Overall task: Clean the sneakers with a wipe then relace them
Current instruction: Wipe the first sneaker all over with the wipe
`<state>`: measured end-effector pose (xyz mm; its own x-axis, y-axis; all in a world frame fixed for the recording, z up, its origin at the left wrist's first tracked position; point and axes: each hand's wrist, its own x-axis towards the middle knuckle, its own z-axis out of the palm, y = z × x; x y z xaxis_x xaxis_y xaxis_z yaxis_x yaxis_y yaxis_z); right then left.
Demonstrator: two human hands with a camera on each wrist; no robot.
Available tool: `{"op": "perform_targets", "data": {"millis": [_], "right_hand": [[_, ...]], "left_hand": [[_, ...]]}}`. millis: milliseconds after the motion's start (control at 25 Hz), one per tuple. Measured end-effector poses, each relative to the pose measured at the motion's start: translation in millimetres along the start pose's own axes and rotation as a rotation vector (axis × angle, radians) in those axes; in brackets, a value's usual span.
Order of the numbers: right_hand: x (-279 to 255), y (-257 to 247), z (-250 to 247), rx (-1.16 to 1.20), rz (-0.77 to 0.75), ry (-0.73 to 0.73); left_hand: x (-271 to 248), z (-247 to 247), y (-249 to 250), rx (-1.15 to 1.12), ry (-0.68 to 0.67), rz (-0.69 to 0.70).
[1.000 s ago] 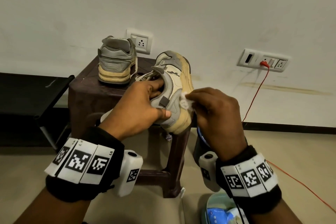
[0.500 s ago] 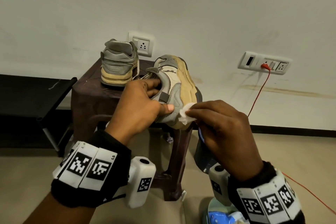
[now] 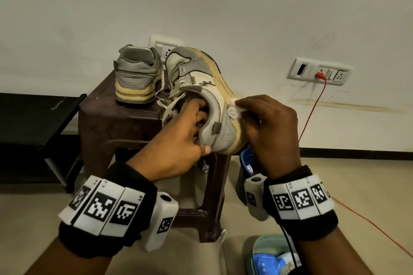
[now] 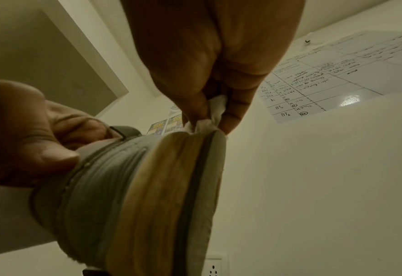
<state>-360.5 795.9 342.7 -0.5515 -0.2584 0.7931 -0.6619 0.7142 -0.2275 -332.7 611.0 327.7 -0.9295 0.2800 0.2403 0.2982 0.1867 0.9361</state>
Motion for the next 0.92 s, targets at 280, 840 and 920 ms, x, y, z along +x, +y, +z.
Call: {"op": "perform_targets", "data": {"millis": [280,840,920], "right_hand": [[-21,-11,-20,0.007,-0.176,-0.165],[-9,-34,-6,-0.022,-0.115,0.121],[-3,-29,-9,-0.003,-0.08,0.089]], "left_hand": [[0,-6,13,-0.12,0.109,0.038],[-12,-18,32,-0.236,0.087,0.057],[-12,-14,31,-0.218,0.085,0.051]]}}
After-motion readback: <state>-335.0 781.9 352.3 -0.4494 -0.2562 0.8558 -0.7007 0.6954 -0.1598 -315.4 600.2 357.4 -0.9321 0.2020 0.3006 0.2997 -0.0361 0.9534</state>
